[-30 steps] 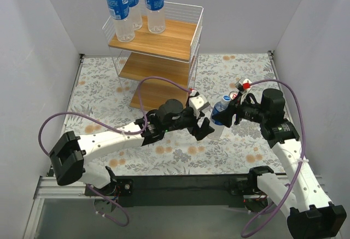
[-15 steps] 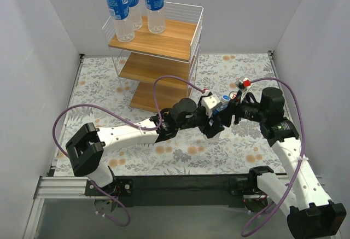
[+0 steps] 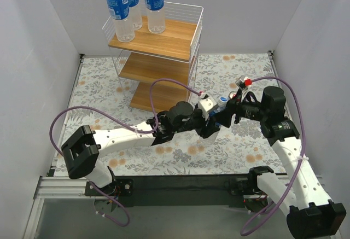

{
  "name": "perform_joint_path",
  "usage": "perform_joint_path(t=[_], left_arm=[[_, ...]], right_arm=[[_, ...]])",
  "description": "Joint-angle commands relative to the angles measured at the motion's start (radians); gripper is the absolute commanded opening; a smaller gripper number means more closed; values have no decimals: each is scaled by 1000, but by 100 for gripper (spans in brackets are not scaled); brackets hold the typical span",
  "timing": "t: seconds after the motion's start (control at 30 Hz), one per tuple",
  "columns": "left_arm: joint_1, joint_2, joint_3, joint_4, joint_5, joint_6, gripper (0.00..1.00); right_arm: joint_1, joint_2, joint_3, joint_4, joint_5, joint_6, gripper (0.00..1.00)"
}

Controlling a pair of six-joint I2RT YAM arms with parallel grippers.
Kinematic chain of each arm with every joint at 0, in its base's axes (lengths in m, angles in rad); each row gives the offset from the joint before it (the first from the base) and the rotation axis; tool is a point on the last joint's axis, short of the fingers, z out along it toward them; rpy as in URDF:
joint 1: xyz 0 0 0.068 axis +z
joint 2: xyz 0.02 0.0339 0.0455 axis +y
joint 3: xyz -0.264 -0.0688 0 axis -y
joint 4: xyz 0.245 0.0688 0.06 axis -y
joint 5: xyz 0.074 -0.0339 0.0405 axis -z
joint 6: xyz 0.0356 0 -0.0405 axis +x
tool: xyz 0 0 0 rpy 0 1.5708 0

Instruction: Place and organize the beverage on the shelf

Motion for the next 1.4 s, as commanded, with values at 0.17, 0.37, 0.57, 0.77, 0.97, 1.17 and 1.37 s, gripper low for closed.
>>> perform_joint_path(t=[0.17, 0.37, 0.57, 0.77, 0.97, 1.17, 1.37], left_arm=[[2, -229, -128, 15, -57, -25, 0], [2, -352, -132, -86, -52, 45, 0], [1, -477, -60, -237, -77, 131, 0], [2, -520, 100, -356, -192, 153, 0], [4, -475, 375, -438, -361, 127, 0], [5, -376, 604, -504, -529, 171, 0], [65, -232, 810, -533, -592, 234, 0]], right_arm=[[-4, -75, 82, 57, -81, -49, 92], [-7, -118, 112, 41, -25, -95, 94], [-16, -127, 144, -15, 302, -124, 98], [-42, -94, 148, -18, 454, -138, 98], [-91, -60, 131, -19, 460, -166, 98], [-159, -35, 118, -16, 427, -187, 98], [-182, -34, 103, -16, 393, -183, 98]])
